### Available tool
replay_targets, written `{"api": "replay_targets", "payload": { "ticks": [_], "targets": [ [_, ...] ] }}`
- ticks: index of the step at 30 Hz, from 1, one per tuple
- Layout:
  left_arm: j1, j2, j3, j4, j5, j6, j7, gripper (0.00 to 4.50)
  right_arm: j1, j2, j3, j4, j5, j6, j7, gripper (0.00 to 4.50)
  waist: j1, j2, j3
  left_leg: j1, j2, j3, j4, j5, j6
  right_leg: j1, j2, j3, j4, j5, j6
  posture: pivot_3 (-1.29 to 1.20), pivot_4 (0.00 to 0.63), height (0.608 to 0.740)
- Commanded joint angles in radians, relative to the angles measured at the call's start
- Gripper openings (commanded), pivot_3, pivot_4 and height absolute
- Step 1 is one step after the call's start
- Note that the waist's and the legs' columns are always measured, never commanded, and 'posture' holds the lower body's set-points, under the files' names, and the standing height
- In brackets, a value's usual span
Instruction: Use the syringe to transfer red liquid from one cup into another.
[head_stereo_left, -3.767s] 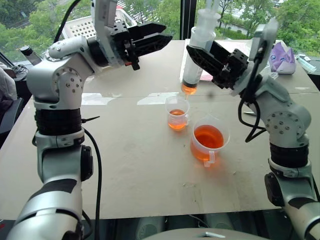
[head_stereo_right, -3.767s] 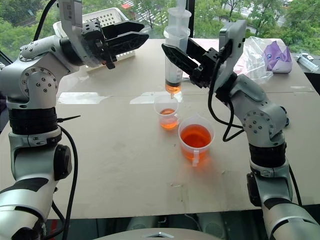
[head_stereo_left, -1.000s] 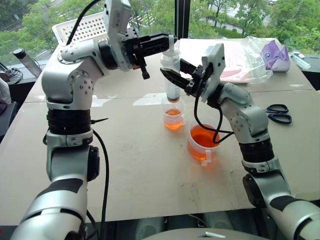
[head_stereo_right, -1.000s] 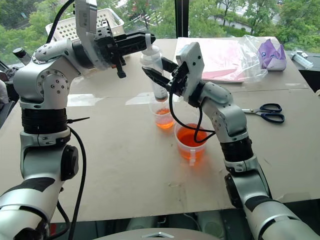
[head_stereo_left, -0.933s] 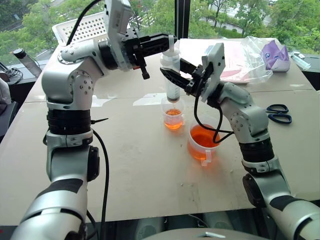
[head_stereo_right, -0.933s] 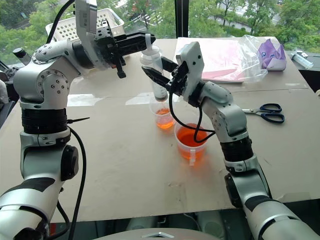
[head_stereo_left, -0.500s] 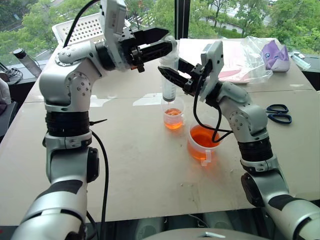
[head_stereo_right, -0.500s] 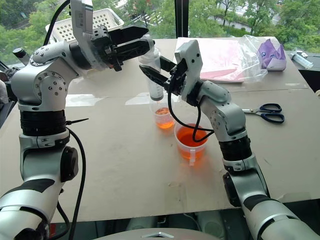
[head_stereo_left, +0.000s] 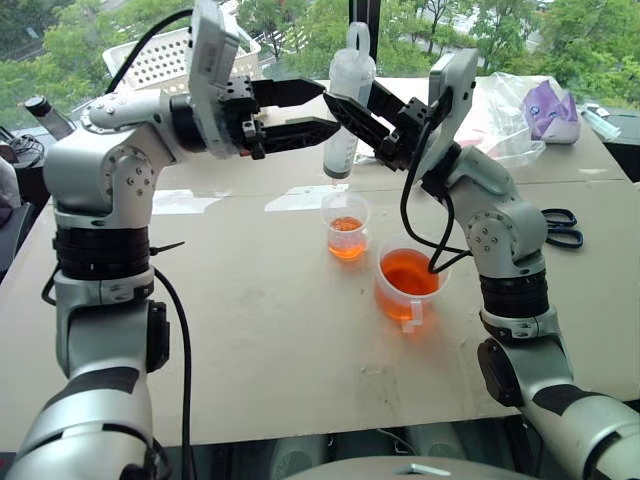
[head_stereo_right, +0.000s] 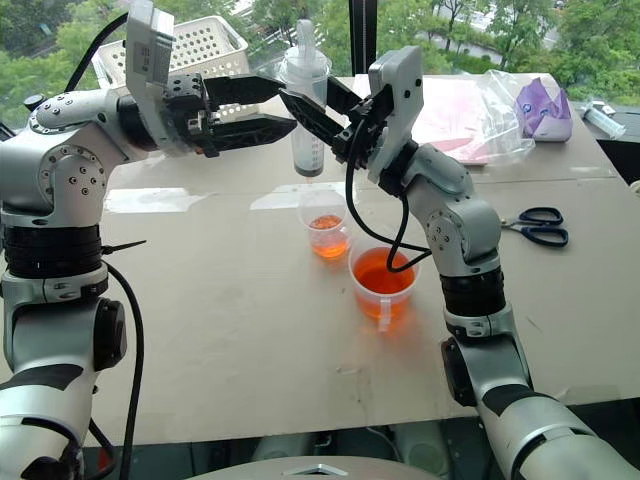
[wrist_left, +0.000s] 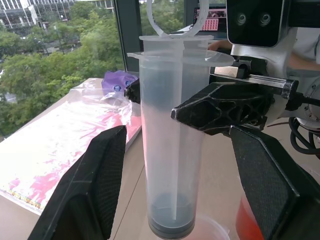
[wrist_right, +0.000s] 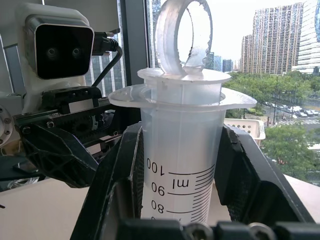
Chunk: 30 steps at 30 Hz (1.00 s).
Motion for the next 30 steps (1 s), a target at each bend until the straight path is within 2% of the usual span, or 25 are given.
{"api": "replay_targets", "payload": {
  "ticks": [1,8,13,20,22,24,26,27,30],
  "targets": [
    [-0.031,-0.015,0.031,0.008,-0.006,-0.022,0.031,3.31,-0.021,-0.008,-0.018,-0.058,0.024,-0.006,0.000,1.50,0.000,0.000,0.000,0.000,0.000,0.000,0.000,0.000,0.000,0.000,0.000,0.000,0.000,0.000,0.000,0.00,0.150,0.740],
    [-0.074,-0.050,0.107,0.047,-0.080,0.005,0.068,3.31,-0.008,-0.054,-0.039,-0.081,0.039,0.022,0.002,1.50,-0.002,0.000,0.000,0.000,0.000,0.000,0.000,0.000,0.000,0.000,0.000,0.000,0.000,0.000,0.000,0.00,0.150,0.740],
    [-0.051,-0.026,0.125,0.043,-0.092,0.018,0.067,3.31,0.019,-0.110,-0.076,-0.113,0.067,0.054,-0.001,1.50,-0.003,0.000,0.000,0.000,0.000,0.000,0.000,0.000,0.000,0.000,0.000,0.000,0.000,0.000,0.000,0.00,0.150,0.740],
    [0.025,0.021,0.169,-0.013,-0.139,0.088,0.092,3.31,0.004,-0.244,-0.229,-0.210,0.275,0.272,-0.078,1.50,0.000,0.000,0.000,0.000,0.000,0.000,0.000,0.000,0.000,0.000,-0.001,0.000,0.000,0.000,0.000,0.00,0.150,0.740],
    [0.081,0.048,0.194,-0.059,-0.160,0.115,0.097,3.31,-0.029,-0.369,-0.296,-0.197,0.362,0.415,-0.085,1.50,0.000,0.000,0.000,0.000,0.000,0.000,0.000,0.000,0.000,0.000,-0.001,0.000,0.000,0.000,0.000,0.00,0.150,0.740],
    [0.169,0.085,0.216,-0.125,-0.170,0.139,0.099,3.31,-0.051,-0.560,-0.337,-0.152,0.441,0.609,-0.040,1.50,0.001,0.001,0.001,-0.001,0.000,0.001,-0.001,0.000,0.000,0.000,-0.001,0.000,-0.001,0.000,0.000,0.00,0.150,0.740],
    [0.251,0.118,0.222,-0.180,-0.177,0.154,0.100,3.31,-0.033,-0.719,-0.333,-0.120,0.518,0.788,0.017,1.50,0.007,0.001,0.001,-0.001,0.000,0.001,-0.003,0.000,0.000,0.000,-0.002,0.000,-0.002,0.000,0.000,0.00,0.150,0.740],
    [0.275,0.129,0.222,-0.196,-0.179,0.155,0.102,3.31,-0.027,-0.760,-0.328,-0.114,0.546,0.837,0.031,1.50,0.008,0.000,0.000,-0.001,0.000,0.001,-0.004,0.000,0.000,0.000,-0.002,0.000,-0.003,0.000,0.000,0.00,0.150,0.740],
    [0.413,0.173,0.219,-0.256,-0.138,0.120,0.090,3.31,0.069,-0.935,-0.266,-0.141,0.555,0.972,0.117,1.50,0.009,0.000,0.000,-0.001,0.001,0.001,-0.007,0.000,0.000,0.001,0.000,0.000,-0.014,0.000,-0.001,0.00,0.150,0.740]
  ]
}}
